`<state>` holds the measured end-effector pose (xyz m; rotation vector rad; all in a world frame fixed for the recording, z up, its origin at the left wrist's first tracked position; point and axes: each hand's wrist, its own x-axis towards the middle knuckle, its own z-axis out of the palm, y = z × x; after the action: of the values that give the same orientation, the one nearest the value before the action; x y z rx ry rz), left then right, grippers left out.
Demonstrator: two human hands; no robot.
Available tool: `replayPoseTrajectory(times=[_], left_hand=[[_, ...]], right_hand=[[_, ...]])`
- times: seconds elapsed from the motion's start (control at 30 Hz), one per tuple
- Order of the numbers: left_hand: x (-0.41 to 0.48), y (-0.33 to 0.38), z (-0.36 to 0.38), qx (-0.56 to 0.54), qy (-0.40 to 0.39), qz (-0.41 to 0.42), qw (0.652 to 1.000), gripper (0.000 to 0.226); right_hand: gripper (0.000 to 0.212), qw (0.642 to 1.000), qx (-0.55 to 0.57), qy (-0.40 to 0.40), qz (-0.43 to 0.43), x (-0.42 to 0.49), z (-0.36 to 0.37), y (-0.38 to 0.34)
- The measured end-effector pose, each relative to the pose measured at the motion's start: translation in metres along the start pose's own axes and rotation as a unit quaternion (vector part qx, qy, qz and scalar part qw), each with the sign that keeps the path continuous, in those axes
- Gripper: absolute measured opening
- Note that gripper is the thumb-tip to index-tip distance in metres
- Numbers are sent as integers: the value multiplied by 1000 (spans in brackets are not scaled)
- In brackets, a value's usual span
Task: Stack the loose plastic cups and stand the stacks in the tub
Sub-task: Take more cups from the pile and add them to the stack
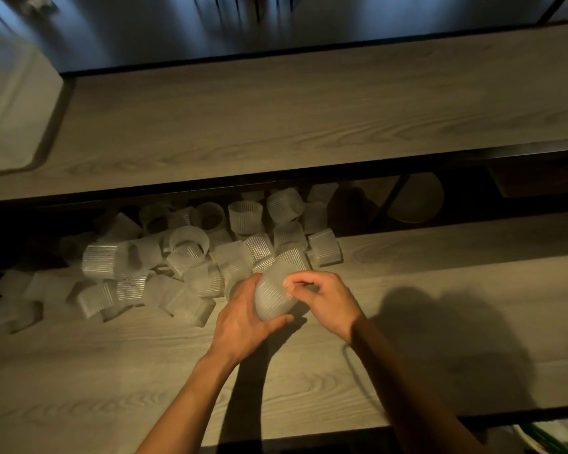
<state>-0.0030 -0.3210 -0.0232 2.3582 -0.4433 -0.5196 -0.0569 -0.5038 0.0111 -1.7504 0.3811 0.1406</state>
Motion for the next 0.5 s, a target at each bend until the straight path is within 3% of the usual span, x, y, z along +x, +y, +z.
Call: replayPoseTrajectory(times=[0.2, 0.27, 0.37, 0.43, 0.5], left_hand=[[4, -4, -4, -32, 19, -10, 999, 96], [5, -4, -7, -23, 18, -17, 999, 96], [6, -3, -12, -24, 23, -29, 999, 98], [6, 0, -14, -24, 24, -37, 999, 99], [3, 2, -15, -17, 19, -32, 999, 98]], right_hand=[[27, 997, -10, -79, 0, 5, 9, -4], [29, 1000, -7, 3, -2, 11, 1, -6], [44, 971, -23, 237, 37, 33, -15, 3], [57, 956, -71, 263, 106, 51, -22, 18], [52, 958, -126, 213, 147, 62, -23, 34]])
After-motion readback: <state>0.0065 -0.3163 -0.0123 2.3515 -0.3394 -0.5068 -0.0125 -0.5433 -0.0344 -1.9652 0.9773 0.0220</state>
